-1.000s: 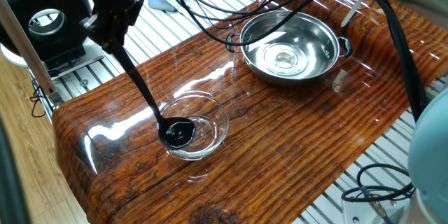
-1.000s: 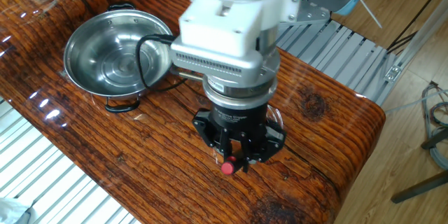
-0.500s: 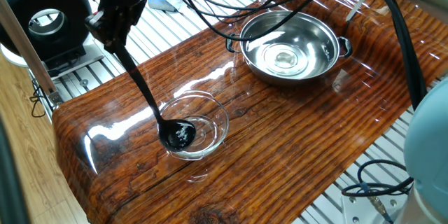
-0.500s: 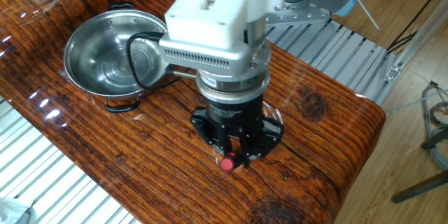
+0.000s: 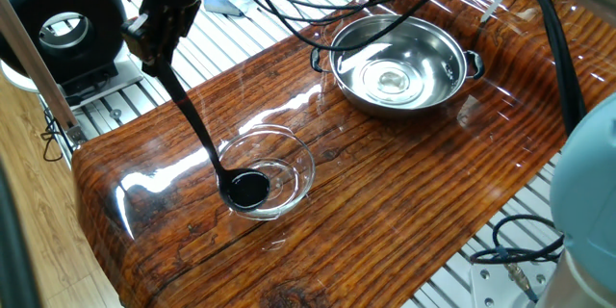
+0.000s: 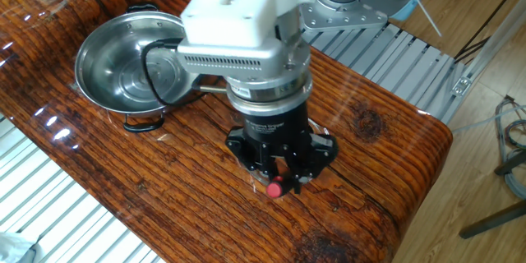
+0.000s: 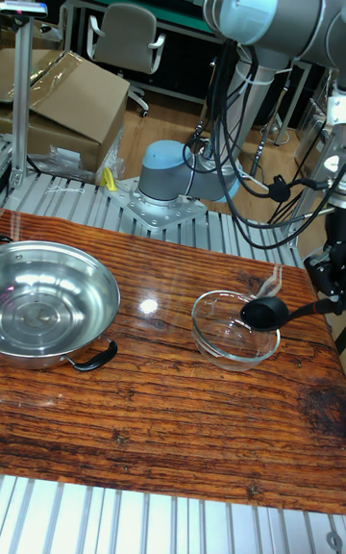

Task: Scoop water with a large spoon from one bowl to another

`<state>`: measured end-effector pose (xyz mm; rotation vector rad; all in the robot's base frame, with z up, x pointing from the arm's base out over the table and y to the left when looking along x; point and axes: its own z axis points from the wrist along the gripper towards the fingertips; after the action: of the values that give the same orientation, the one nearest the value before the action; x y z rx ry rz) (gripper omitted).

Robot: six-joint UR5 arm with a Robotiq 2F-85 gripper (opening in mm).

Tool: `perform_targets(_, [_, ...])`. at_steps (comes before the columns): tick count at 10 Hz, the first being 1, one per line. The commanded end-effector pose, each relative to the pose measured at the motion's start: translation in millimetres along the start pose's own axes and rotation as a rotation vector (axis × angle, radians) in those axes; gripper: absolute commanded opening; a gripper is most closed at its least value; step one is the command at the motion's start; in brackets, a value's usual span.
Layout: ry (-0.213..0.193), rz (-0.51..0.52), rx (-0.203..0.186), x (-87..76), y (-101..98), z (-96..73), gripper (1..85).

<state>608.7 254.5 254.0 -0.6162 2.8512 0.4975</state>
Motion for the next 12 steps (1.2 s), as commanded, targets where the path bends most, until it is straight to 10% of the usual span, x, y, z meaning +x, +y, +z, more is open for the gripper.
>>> perform_targets(1, [-0.002,-0.049,-0.07,2.7,4.8,-3.0,1.0])
perform_targets(12, [0.006,-0.092,-0.175,15.6,9.2,-20.8,1.0])
